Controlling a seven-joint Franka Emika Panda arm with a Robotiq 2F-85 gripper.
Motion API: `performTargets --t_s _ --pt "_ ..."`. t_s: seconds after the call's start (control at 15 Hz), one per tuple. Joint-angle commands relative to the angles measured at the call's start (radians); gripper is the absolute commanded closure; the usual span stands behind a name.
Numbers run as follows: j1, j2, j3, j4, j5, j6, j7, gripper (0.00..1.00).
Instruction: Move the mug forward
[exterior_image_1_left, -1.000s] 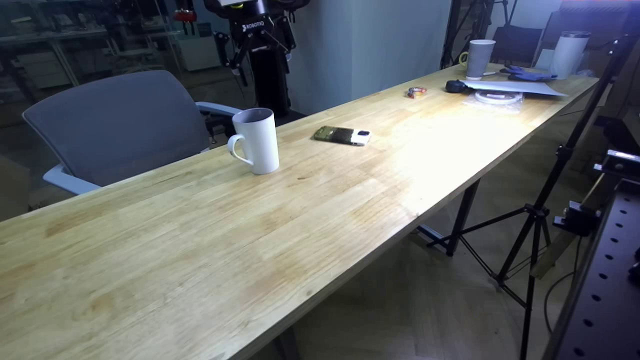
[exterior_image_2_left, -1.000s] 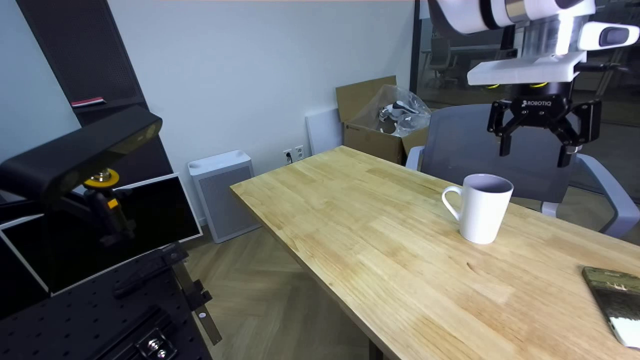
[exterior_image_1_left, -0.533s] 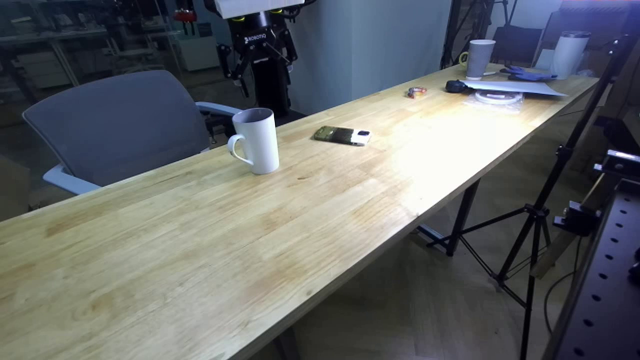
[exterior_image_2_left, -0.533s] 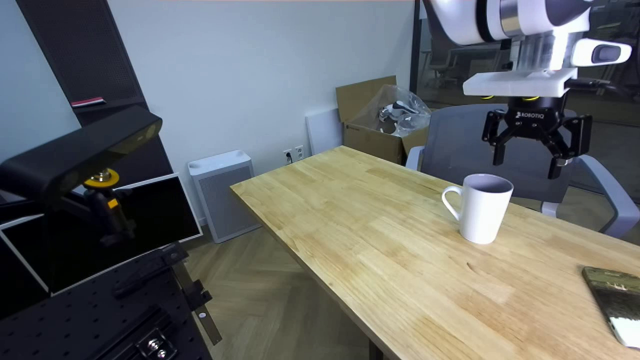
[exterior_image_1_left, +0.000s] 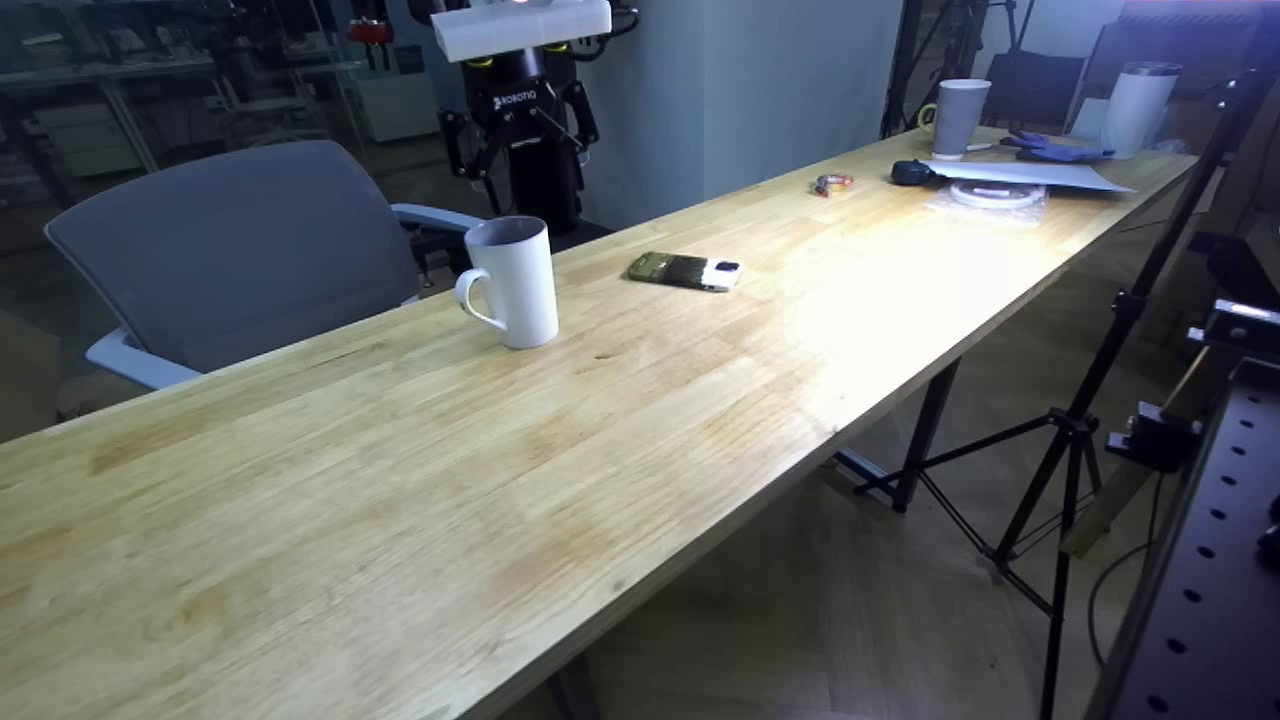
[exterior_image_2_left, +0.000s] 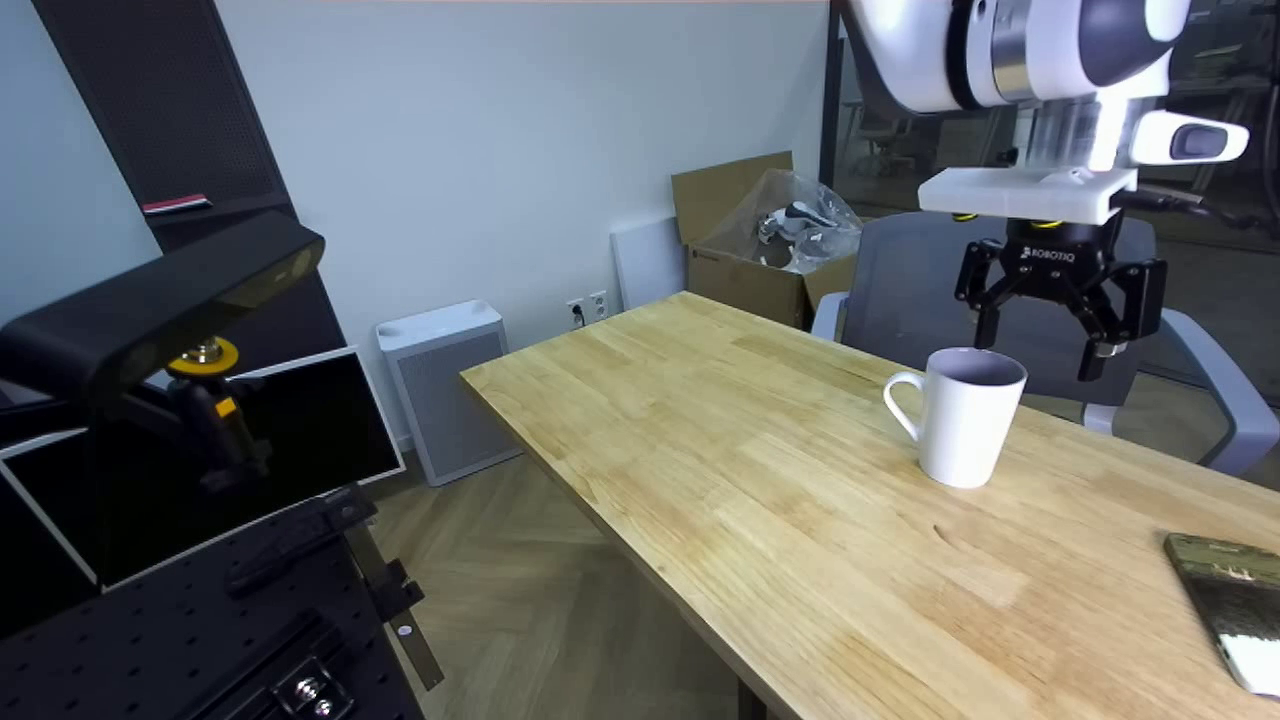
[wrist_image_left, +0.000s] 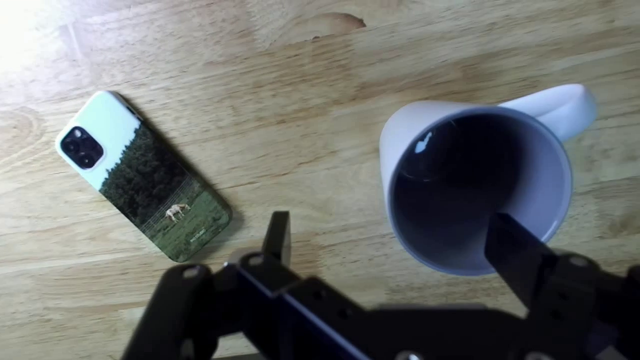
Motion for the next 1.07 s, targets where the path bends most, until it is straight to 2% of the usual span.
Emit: performTargets --t_s 0.0,0.67,1.0 --pt "-0.006 0.01 0.008 0.011 0.014 0.003 0.035 0.0" --pt "-0.005 0.044 0.008 0.008 0.024 0.039 0.044 0.0" --pt "-0.006 0.053 0.017 0.006 0.042 0.092 0.041 0.0"
